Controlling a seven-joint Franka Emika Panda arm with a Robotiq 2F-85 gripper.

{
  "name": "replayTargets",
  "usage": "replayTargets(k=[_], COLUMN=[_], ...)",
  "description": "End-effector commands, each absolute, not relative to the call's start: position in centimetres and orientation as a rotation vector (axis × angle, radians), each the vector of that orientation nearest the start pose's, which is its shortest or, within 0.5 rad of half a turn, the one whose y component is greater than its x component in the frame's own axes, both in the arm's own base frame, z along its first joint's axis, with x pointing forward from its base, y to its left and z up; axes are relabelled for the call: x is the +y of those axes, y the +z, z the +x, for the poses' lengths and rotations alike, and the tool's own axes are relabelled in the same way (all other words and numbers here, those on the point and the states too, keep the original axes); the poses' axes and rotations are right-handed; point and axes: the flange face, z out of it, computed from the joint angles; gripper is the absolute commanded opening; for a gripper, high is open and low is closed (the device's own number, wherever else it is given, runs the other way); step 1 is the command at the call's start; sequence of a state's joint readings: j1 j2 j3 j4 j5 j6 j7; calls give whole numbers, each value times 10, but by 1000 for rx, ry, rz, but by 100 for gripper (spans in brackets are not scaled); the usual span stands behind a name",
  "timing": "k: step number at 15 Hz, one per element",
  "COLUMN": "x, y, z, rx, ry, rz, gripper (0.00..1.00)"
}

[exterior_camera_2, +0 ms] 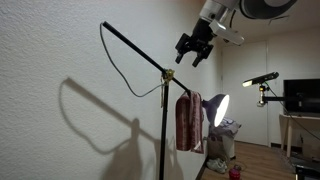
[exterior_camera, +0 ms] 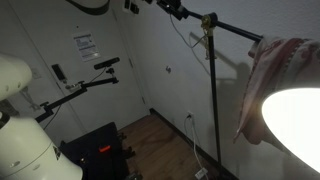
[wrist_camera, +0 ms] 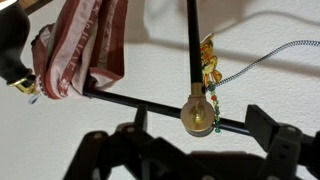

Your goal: Remove the bracelet from the lamp and put it on the floor

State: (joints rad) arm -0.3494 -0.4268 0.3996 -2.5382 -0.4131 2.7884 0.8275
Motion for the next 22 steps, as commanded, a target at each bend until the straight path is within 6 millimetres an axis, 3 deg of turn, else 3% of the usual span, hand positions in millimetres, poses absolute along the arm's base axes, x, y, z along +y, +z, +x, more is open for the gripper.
replayTargets(k=[1,6,13,22], x=[66,85,78,81], y=[480,477,458,455], z=[456,463,471,481], rx=[342,-45,-486,-996], ry=[-1218,-1297,-1194,-1168], rz=[-3042,-3067,-3226,-3229], gripper=[100,100,100,100])
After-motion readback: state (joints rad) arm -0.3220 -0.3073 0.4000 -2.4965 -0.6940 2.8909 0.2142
